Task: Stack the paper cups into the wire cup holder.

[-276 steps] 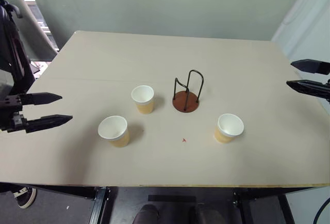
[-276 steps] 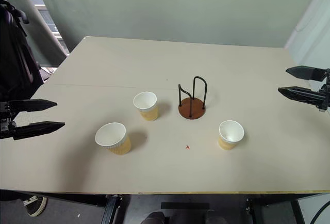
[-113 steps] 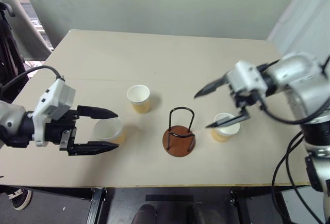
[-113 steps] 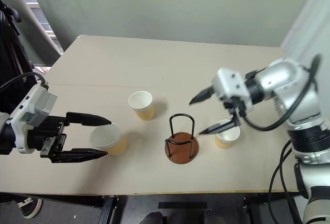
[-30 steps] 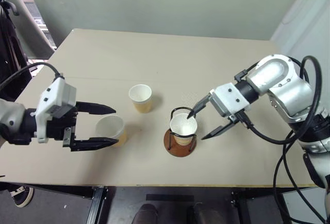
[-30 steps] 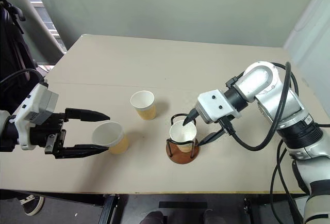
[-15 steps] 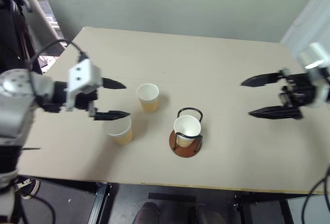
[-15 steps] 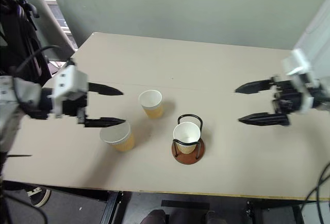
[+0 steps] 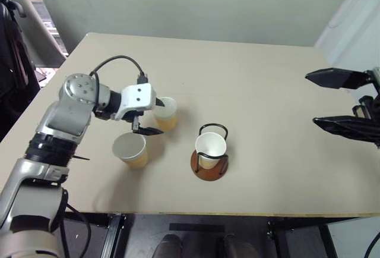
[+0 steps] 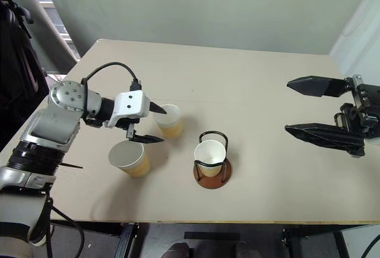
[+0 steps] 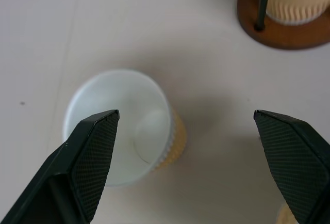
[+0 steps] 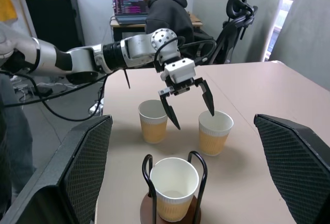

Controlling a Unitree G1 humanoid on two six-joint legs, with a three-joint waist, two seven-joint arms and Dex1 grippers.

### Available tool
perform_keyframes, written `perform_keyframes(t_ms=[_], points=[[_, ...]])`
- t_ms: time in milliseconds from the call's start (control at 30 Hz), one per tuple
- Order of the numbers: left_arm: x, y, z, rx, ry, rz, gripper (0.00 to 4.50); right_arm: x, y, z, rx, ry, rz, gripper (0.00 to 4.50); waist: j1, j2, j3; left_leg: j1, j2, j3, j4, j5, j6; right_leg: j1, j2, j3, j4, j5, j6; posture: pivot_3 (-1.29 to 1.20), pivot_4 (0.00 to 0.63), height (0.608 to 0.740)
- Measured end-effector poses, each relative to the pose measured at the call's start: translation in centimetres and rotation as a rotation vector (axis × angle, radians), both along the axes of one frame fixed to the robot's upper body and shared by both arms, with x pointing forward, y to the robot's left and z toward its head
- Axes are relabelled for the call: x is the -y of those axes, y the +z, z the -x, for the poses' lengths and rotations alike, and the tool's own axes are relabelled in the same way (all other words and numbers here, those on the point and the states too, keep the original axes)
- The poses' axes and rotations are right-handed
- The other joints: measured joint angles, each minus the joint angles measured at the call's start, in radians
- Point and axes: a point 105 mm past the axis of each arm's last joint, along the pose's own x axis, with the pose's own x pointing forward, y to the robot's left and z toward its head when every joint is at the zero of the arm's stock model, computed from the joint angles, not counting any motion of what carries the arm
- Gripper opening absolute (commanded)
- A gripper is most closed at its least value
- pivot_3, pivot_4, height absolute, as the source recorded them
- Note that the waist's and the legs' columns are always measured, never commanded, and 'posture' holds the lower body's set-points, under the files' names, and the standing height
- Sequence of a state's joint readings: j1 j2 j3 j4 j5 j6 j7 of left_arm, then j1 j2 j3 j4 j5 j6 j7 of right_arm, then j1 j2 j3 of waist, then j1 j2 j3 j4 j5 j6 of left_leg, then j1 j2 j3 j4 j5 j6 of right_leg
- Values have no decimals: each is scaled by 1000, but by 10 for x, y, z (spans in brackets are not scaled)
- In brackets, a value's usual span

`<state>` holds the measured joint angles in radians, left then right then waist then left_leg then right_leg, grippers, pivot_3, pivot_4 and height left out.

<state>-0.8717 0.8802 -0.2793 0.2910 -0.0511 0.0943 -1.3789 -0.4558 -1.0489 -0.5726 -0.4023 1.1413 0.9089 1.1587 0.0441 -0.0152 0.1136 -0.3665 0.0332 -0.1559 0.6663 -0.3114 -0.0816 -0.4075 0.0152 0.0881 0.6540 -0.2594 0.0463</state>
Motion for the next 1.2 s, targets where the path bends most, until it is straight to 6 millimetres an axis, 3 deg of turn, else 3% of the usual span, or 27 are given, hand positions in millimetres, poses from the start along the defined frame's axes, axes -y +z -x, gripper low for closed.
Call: perform_keyframes(t_ms=[400, 667, 900, 1067, 1200], points=[[6, -5, -2, -3, -26, -15, 18, 2, -3, -2, -3, -28, 15, 4500, 4, 0, 0, -1, 0, 0, 0, 0, 1, 2, 0, 0, -5, 2, 3, 0, 150, 740], [10, 16, 10, -51, -101, 84, 18, 6, -2, -6, 5, -41, -2, 4500, 6, 0, 0, -1, 0, 0, 0, 0, 2, 2, 0, 0, -5, 2, 3, 0, 150, 740], [33, 89, 29, 67, -265, 212, 18, 7, -3, -9, 4, -43, -5, 4500, 10, 0, 0, -1, -1, 1, 1, -1, 3, 3, -1, 0, -6, 2, 4, 0, 150, 740], [64, 119, 51, 111, -447, 287, 18, 7, -3, -11, 15, -49, -2, 4500, 12, 0, 0, -2, -1, 1, 3, -1, 5, 3, -1, 0, -7, 3, 6, 0, 150, 740], [78, 128, 78, 88, -607, 318, 18, 10, -4, -9, 8, -58, 29, 4500, 11, 0, 0, -1, -1, 5, 3, -2, 5, 3, -1, 0, -7, 3, 7, 0, 150, 740]])
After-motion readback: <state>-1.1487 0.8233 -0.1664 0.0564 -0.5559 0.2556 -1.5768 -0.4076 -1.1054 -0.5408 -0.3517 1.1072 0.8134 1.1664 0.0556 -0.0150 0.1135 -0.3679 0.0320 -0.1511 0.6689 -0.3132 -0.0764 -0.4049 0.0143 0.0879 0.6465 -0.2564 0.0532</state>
